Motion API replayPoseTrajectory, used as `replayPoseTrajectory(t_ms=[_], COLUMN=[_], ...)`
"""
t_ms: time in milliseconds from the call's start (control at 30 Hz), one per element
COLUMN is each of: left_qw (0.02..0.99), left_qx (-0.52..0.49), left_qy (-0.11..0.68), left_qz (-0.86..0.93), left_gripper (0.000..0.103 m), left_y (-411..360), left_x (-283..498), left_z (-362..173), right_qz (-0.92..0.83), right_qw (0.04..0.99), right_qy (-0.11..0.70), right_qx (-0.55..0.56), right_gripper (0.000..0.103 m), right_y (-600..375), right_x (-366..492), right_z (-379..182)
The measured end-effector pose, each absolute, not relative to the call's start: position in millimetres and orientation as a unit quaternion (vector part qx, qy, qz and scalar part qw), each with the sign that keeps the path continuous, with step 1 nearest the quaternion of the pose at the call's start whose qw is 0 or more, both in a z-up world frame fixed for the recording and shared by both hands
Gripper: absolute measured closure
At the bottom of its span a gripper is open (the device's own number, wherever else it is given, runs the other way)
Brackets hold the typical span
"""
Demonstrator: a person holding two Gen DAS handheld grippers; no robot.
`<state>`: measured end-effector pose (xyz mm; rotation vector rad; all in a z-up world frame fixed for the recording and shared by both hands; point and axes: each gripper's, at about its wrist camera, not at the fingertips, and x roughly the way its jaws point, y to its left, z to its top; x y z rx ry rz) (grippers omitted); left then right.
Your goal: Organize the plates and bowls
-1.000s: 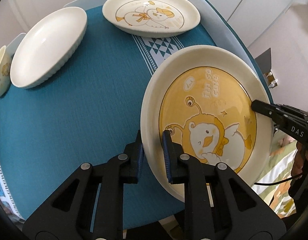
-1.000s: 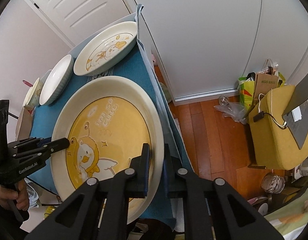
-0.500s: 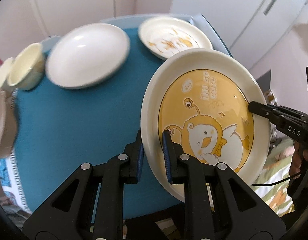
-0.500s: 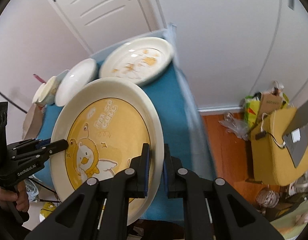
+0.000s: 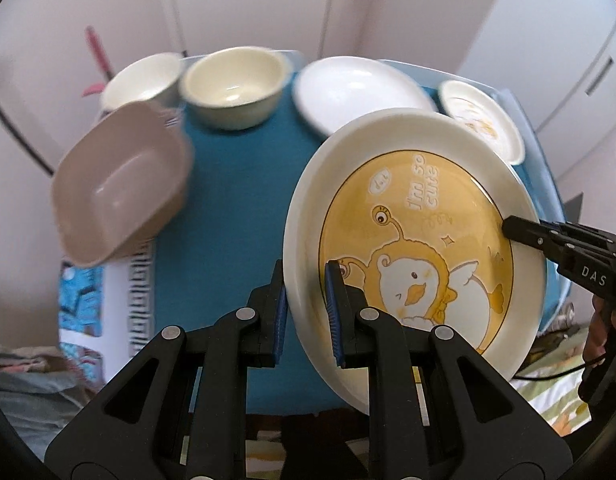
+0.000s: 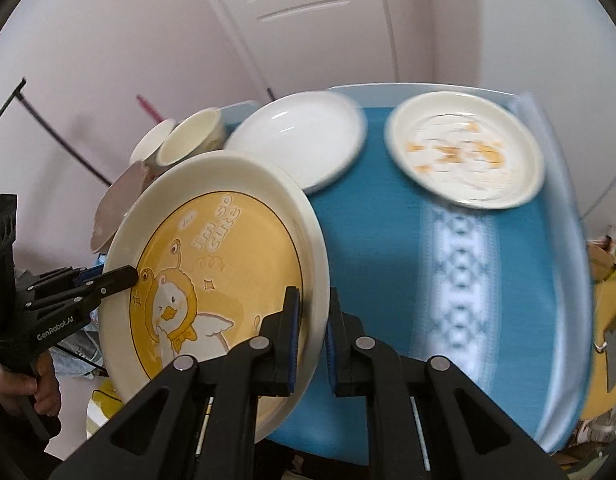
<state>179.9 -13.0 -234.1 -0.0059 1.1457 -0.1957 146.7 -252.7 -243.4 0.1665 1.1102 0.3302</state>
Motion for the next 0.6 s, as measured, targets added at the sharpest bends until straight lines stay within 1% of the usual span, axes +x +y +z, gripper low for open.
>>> replayPoseTrajectory(t_ms=[133,300,433,600], left_qw=[0.830,0.821,0.816,0.811], left_qx=[-0.013,-0.023,-0.028,-0.024], left_qy=[0.553,0.565,0.572,0.580], left_qz=[-0.081,-0.076,-0.076,-0.078], left_gripper=[0.088,0.088,0.088,0.088], left_y=[27,54,59,63], left_x=[186,193,194,201], left_z=[-252,-271,-283,-295], right_qz=[0.167,0.164,0.155,0.145], right_qw=[0.824,0.814,0.809,0.809], right_qy=[0.537,0.554,0.564,0.568], right_qx=[0.069,0.055,0.053,0.043], right_gripper=[0.092,0.092,0.092,0.092], right_y=[-211,-170,-154,-144], right_x=[154,162,168,169], right_z=[-256,-275,-291,-297])
